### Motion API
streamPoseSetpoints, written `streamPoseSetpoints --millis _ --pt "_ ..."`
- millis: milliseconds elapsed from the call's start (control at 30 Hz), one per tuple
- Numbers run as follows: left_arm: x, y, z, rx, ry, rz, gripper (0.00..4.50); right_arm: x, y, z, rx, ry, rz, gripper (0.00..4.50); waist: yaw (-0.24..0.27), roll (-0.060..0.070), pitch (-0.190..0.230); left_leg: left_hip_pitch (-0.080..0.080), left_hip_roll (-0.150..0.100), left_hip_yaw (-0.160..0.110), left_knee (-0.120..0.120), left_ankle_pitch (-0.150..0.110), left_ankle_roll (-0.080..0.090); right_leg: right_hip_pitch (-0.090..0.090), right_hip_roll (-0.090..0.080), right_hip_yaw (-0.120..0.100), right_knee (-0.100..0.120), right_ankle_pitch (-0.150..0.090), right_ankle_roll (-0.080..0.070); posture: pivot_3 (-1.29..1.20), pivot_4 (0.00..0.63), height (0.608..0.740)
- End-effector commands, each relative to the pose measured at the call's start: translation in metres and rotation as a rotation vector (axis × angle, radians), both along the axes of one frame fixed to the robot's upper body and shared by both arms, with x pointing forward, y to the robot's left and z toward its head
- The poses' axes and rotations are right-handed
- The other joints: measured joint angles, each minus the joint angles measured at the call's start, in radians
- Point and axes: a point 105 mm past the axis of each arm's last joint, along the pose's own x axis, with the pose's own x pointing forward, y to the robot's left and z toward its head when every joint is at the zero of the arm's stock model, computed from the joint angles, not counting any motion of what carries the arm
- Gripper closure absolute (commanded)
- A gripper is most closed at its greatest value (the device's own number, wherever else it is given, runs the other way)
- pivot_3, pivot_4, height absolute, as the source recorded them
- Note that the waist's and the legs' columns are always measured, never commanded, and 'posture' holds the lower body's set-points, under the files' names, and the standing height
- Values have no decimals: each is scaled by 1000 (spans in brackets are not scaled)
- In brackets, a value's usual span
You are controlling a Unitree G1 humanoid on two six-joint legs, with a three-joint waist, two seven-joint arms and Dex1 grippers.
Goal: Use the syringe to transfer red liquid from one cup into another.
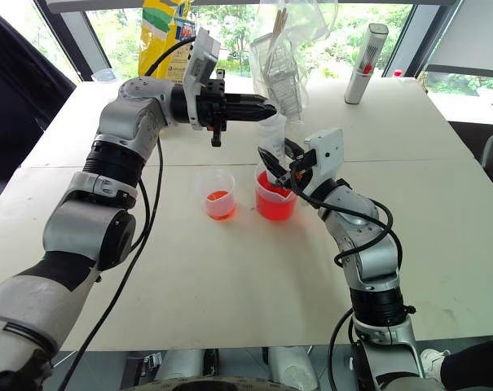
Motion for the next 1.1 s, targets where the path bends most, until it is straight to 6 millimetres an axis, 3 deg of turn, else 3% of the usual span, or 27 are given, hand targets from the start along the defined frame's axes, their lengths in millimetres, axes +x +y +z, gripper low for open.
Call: streamPoseSetpoints --millis 33,533,1100 --pt "-7 -1 24 -39 -70 -21 4429 -6 2 11 4 -54 15 3121 0 0 0 0 0 0 0 0 0 0 0 0 0 0 0 0 150 739" --pt "-2 -1 55 -89 -151 27 4429 -4 18 -26 25 73 69 3121 0 0 0 0 0 0 0 0 0 0 0 0 0 0 0 0 150 739" --pt "-1 -2 69 -110 -192 35 4429 -2 17 -36 19 97 68 3121 0 0 0 0 0 0 0 0 0 0 0 0 0 0 0 0 150 739"
